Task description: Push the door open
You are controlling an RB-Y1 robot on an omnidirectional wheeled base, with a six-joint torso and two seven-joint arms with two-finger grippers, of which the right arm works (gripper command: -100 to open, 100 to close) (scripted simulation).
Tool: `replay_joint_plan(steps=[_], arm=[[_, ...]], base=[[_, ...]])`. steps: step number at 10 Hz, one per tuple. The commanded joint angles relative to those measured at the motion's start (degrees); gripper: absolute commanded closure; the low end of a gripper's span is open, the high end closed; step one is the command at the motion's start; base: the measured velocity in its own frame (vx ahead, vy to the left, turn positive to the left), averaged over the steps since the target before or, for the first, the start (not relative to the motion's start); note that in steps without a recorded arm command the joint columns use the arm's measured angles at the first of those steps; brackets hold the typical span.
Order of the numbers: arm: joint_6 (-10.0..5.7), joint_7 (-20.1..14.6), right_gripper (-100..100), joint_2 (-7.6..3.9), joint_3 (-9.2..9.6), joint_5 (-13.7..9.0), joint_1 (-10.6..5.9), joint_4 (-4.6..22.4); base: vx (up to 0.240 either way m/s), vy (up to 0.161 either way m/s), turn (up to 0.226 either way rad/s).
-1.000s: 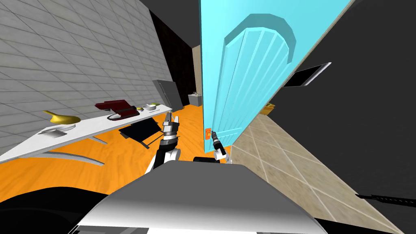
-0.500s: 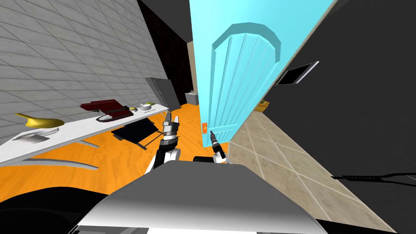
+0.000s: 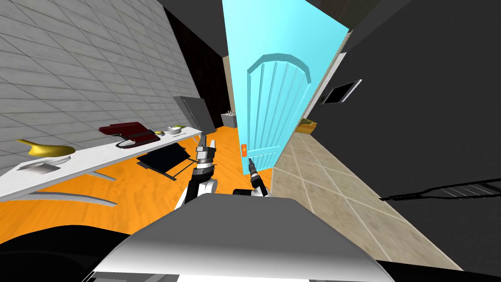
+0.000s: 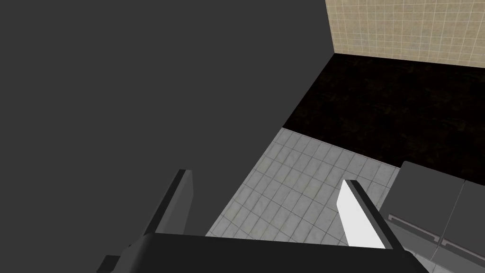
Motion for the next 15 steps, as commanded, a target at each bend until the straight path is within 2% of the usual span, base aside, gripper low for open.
replay_joint_plan(steps=[1,2,3,6,7,9,10,11,12,15], arm=[[0.0,0.0,-100,0.0,0.0,0.0,0.0,0.0],[-0.03,0.0,-100,-1.49,-0.18,0.0,-0.35,0.3],[0.02,-0.1,-100,-2.11,-0.35,0.0,-0.61,0.4],[0.22,-0.3,-100,-3.02,-1.07,0.0,-1.74,1.1],[0.28,-0.4,-100,-2.78,-1.29,0.0,-2.08,1.3],[0.41,-0.6,-100,-1.34,-1.78,0.0,-2.84,1.7],[0.49,-0.6,-100,0.16,-2.05,0.0,-3.26,2.0],[0.25,-0.6,-100,-0.61,-1.89,0.0,-3.12,2.1],[0.25,-0.6,100,-0.61,-1.89,0.0,-3.12,2.1],[0.25,-0.6,100,-0.61,-1.89,0.0,-3.12,2.1]], base=[[-0.049,0.001,-0.006],[0.071,0.03,0.014],[0.161,0.052,0.008],[0.212,0.103,0.014],[0.238,0.107,0.006],[0.246,0.102,0.018],[0.228,0.099,0.011],[0.102,0.044,-0.001],[-0.011,-0.005,-0.004],[-0.031,-0.014,0.002]])
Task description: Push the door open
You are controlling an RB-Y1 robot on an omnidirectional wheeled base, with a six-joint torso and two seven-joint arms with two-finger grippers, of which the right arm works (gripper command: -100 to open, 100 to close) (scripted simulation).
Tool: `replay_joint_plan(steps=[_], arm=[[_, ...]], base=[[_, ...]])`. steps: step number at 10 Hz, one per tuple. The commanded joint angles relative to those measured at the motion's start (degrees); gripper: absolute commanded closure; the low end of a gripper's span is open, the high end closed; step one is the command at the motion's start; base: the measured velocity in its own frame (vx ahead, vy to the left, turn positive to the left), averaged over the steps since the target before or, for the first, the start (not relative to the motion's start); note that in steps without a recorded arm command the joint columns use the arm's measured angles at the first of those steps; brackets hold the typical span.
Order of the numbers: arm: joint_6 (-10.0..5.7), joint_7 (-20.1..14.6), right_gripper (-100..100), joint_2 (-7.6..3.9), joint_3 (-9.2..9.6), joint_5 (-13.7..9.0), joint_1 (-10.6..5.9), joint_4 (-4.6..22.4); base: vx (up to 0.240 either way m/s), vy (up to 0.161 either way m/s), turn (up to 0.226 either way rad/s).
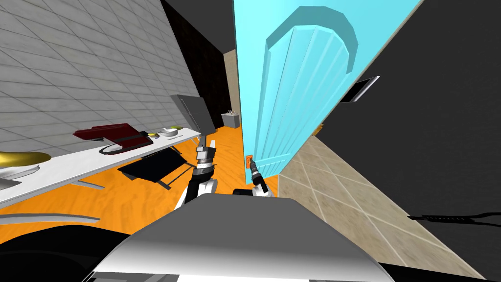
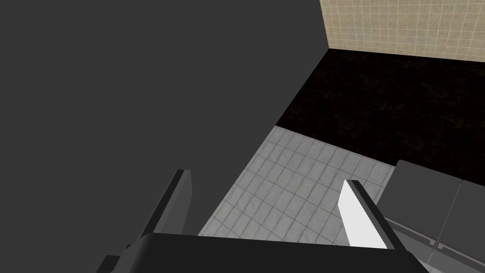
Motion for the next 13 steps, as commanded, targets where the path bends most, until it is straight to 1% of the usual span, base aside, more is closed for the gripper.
replay_joint_plan(steps=[1,2,3,4,6,7,8,9,10,13], arm=[[0.1,0.0,100,-0.06,-0.01,0.0,0.1,0.1],[0.1,0.0,100,-0.06,-0.01,0.0,0.1,0.1],[0.17,0.1,100,-1.46,-0.95,-0.3,0.2,-0.1],[0.19,0.1,100,-1.78,-1.26,-0.4,0.22,-0.2],[0.28,0.2,100,-2.66,-2.76,-0.9,0.3,-0.5],[0.31,0.2,100,-2.75,-3.18,-1.1,0.32,-0.6],[0.37,0.3,100,-2.68,-4.03,-1.4,0.37,-0.8],[0.39,0.3,100,-2.55,-4.46,-1.5,0.39,-0.9],[0.45,0.4,100,-2.09,-5.29,-1.8,0.43,-1.1],[0.58,0.6,100,0.36,-7.26,-2.4,0.54,-1.6]], base=[[-0.017,-0.005,-0.004],[-0.007,-0.002,-0.001],[0.049,0.076,-0.054],[0.11,0.134,-0.096],[0.139,0.164,-0.104],[0.126,0.151,-0.082],[0.129,0.16,-0.092],[0.152,0.164,-0.087],[0.139,0.166,-0.097],[0.13,0.172,-0.116]])
